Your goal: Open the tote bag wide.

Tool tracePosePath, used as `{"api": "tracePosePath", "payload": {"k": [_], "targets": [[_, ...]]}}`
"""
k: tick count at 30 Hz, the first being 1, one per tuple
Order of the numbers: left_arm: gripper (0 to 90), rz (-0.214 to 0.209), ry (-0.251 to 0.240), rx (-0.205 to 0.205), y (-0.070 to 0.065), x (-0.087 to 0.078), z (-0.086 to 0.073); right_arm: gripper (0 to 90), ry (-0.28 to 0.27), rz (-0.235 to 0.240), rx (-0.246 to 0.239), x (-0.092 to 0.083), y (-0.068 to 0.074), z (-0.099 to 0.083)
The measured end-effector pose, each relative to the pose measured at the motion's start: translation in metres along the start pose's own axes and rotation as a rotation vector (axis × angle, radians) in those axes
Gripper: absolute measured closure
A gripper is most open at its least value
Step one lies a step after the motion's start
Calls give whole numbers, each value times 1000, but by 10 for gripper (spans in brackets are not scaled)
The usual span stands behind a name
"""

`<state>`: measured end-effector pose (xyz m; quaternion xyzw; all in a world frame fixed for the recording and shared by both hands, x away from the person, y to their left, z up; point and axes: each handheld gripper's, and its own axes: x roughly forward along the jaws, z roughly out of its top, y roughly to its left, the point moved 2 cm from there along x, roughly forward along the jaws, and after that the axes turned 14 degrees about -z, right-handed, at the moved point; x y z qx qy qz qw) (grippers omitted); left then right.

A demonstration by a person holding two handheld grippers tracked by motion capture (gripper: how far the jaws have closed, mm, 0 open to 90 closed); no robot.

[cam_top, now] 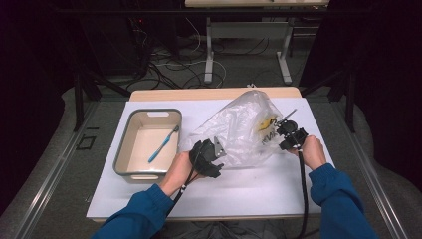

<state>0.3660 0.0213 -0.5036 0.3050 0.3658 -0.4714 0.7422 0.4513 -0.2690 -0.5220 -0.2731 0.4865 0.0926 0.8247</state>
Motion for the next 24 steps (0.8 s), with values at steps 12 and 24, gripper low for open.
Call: {"api": "tracePosePath", "payload": {"k": [12,24], "targets": [[876,-42,1,61,-10,44,0,289,-230,-22,-59,-47,7,48],[899,-76,-9,155,-23,29,-15,473,-76,98,-193,3,50,70]]}}
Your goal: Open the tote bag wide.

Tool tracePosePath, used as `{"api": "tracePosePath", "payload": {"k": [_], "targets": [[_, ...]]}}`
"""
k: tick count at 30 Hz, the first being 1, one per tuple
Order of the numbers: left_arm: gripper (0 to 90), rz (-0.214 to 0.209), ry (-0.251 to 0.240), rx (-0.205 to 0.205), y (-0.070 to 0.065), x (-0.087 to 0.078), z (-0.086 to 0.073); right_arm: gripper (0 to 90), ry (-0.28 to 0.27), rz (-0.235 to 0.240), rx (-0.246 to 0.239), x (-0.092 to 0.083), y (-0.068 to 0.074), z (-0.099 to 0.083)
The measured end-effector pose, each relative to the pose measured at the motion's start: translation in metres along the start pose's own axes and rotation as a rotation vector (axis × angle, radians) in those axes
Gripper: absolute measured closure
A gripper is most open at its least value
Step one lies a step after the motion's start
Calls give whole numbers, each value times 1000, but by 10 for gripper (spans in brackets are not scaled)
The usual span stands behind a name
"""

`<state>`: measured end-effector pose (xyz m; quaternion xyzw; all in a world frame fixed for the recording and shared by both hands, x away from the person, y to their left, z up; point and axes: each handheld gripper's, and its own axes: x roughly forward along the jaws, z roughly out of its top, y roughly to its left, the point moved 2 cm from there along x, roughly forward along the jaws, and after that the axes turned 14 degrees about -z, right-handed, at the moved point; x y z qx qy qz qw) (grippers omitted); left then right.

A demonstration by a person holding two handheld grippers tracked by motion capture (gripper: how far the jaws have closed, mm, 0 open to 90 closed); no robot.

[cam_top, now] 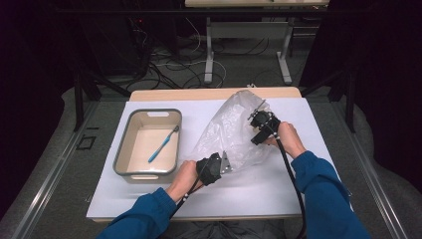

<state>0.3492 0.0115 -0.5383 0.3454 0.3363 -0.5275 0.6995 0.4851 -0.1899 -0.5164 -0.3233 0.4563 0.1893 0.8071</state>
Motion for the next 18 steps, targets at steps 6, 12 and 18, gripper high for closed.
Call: {"api": "tracePosePath", "payload": {"k": [6,12,18], "targets": [[900,-14,2,5,-2,-10,-14,900,-193,-9,91,11,10,-1],[900,-14,0,21,-6,-31,-26,900,-137,-86,123,-35,-19,-6],[900,25,65,43,-3,-53,-35,900,-169,-220,302,-67,-67,-27]]}}
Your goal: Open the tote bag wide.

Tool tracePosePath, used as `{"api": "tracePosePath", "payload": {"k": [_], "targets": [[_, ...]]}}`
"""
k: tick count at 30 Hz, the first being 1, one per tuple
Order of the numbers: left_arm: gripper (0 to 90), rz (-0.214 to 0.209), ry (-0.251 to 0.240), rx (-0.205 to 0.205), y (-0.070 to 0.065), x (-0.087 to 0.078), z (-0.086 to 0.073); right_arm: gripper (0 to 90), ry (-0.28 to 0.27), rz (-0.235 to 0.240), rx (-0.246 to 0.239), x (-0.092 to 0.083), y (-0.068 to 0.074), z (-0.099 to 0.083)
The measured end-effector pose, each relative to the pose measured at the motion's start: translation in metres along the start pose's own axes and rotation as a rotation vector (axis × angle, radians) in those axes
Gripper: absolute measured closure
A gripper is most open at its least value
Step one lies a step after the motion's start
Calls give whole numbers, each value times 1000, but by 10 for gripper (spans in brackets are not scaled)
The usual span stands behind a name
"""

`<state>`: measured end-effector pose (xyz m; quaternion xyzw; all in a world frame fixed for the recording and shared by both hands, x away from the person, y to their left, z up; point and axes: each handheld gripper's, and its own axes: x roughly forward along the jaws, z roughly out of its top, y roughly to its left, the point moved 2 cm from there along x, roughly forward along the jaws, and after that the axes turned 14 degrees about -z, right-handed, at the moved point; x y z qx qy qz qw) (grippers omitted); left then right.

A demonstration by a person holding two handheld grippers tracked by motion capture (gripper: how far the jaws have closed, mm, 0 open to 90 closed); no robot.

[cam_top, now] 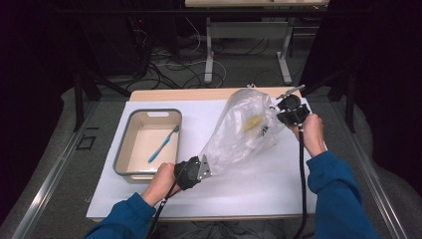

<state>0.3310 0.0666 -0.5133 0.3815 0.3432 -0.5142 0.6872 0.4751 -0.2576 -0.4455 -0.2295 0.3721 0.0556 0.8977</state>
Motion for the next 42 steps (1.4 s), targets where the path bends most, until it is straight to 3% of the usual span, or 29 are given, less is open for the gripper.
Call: {"api": "tracePosePath", "payload": {"k": [2,3,4,5,7,10,11,13,16,17,19,20,22,24,26,27,31,32,37,39,42], "targets": [[899,26,19,-16,3,1,-2,900,14,7,9,4,-2,-3],[891,38,31,-25,5,2,-1,900,59,27,-37,16,4,-11],[891,38,27,-31,6,5,-1,900,59,27,-37,16,4,-11],[721,45,33,-64,8,10,4,900,91,86,-59,27,20,-19],[554,52,34,-76,7,11,7,900,111,112,-92,35,35,-26],[370,60,3,-87,3,12,17,848,121,141,-133,39,47,-29],[370,61,-14,-87,2,12,19,848,121,141,-133,39,47,-29],[295,58,-49,-105,2,12,25,745,107,161,-142,35,52,-28],[258,58,-69,-127,3,14,31,674,102,182,-141,31,53,-27],[233,64,-73,-134,4,15,33,550,90,194,-157,29,53,-26],[216,50,-65,-136,3,15,35,424,84,198,-145,27,54,-26],[216,54,-63,-141,2,15,35,424,84,198,-145,27,54,-26],[177,29,-71,-145,0,12,35,282,65,230,-147,23,52,-25],[169,29,-78,-156,-2,7,34,247,44,248,-140,23,52,-24],[153,24,-94,-174,-3,1,34,229,57,241,-144,22,53,-23],[141,4,-99,-179,-4,-3,35,227,53,242,-149,24,53,-22],[130,26,-128,-160,-11,-7,48,232,67,242,-147,31,57,-22],[131,16,-113,-143,-12,-5,53,231,59,238,-147,32,59,-21],[202,64,-60,-111,-9,38,69,213,79,245,-187,35,70,-19],[337,68,-33,-118,-3,57,69,188,86,243,-207,35,73,-18],[478,78,-31,-144,5,79,64,160,63,243,-220,40,78,-16]]}}
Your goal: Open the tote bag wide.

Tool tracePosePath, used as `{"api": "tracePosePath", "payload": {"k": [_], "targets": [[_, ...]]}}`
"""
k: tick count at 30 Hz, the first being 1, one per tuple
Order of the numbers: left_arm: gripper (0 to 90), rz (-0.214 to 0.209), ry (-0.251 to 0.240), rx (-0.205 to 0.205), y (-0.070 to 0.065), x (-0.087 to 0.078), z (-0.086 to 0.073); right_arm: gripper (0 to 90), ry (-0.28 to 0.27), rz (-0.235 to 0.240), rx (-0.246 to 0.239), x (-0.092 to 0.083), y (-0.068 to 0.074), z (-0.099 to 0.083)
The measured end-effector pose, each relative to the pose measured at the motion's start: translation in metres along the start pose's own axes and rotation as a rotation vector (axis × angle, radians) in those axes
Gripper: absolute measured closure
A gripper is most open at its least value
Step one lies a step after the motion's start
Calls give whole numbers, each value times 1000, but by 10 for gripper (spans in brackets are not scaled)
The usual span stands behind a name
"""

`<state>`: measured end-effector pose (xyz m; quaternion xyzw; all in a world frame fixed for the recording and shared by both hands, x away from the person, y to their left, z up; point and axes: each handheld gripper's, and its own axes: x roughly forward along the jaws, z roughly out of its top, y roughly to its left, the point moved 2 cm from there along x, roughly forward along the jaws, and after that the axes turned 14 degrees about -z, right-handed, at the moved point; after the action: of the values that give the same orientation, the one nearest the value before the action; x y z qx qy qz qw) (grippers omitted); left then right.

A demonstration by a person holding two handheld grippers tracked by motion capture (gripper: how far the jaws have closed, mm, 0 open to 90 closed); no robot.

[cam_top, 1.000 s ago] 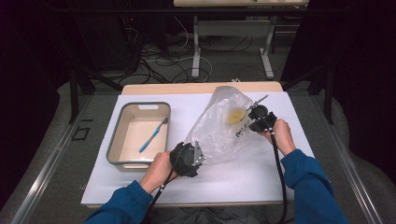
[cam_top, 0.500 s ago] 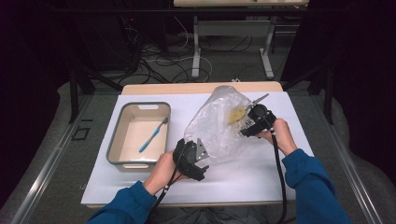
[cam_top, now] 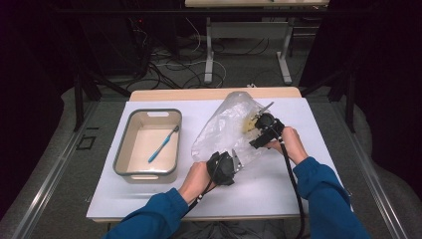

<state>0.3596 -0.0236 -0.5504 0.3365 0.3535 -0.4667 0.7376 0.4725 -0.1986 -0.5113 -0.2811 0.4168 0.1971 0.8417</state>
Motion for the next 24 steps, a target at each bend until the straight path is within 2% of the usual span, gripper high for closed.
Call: {"api": "tracePosePath", "payload": {"k": [1,2,3,4,5,6,7,8,9,10,11,12,13,14,15,16,17,18,19,20,23,24], "targets": [[621,-11,-5,-10,2,5,-2,170,33,-7,-29,3,2,3],[705,-26,3,-14,4,9,-4,190,30,-18,-38,7,3,4],[763,-35,1,-15,5,13,-6,242,-15,-26,7,13,8,3],[763,-31,-4,-13,6,14,-8,242,-15,-26,7,13,8,3],[863,-36,2,0,7,13,-10,401,58,-18,-66,15,8,6],[880,-36,2,0,7,13,-10,401,58,-18,-66,15,8,6],[889,-45,-8,28,4,9,-13,641,58,-44,-73,20,12,7],[892,-50,-5,50,1,5,-14,712,35,-46,-76,22,14,7],[894,-50,-5,50,1,5,-14,712,35,-46,-76,22,14,7],[895,-59,-5,88,-5,-6,-18,862,132,-88,-153,10,11,12],[896,-59,-5,88,-5,-6,-18,900,-69,-85,-53,18,16,11],[896,-47,-9,123,-10,-20,-23,900,-75,-97,-36,11,13,13],[896,-47,-9,123,-10,-20,-23,900,-10,-113,-67,0,7,15],[897,-52,-13,152,-14,-37,-30,900,-24,-124,-48,-7,4,16],[897,-46,-21,161,-16,-45,-33,900,-34,-133,-32,-14,0,17],[897,-46,-21,161,-16,-45,-33,900,-45,-145,-24,-21,-4,18],[897,-34,-39,171,-17,-61,-39,900,-50,-154,-4,-28,-8,19],[897,-34,-39,171,-17,-61,-39,900,-54,-163,18,-35,-13,19],[897,-28,-44,182,-18,-69,-42,900,-70,-180,30,-42,-18,20],[897,-19,-43,188,-18,-77,-45,900,-70,-180,30,-42,-18,20],[897,12,-53,207,-15,-97,-49,900,-75,-215,96,-64,-32,20],[897,20,-53,209,-14,-103,-50,900,-70,-240,139,-73,-43,17]]}}
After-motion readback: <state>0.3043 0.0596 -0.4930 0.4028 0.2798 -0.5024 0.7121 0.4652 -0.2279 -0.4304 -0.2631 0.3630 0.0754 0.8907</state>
